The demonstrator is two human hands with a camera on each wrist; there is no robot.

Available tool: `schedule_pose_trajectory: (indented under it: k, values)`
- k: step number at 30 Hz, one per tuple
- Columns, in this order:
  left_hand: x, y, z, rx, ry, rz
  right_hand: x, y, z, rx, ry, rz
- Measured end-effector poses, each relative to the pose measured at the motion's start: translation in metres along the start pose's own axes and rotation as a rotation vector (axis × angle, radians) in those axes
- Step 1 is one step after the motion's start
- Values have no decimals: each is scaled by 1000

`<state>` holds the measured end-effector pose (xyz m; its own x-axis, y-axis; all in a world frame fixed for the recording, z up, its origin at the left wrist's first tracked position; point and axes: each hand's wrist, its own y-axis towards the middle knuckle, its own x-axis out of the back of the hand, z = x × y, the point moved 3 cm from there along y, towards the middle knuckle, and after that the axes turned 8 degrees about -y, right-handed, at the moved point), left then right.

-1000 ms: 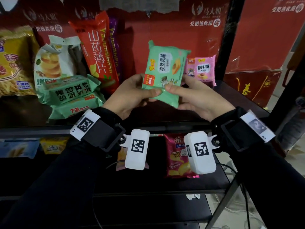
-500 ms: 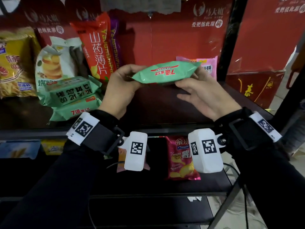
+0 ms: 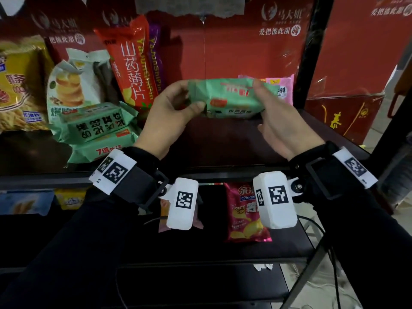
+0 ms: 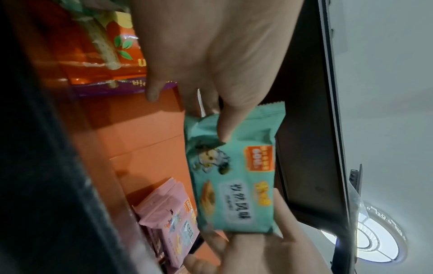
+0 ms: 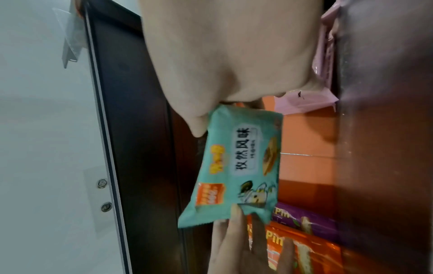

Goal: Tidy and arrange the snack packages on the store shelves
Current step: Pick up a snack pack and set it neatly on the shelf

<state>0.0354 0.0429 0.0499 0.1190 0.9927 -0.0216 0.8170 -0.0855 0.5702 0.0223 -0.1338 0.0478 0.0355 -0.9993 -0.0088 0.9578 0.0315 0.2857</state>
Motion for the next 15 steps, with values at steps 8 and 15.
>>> schedule_pose_trajectory:
  k: [8, 15]
  values:
    - [4, 1, 13, 224, 17, -153, 10, -1, -2, 21, -233, -16]
    - [2, 2, 16, 366, -137, -262, 8, 1, -13, -288, -18, -62]
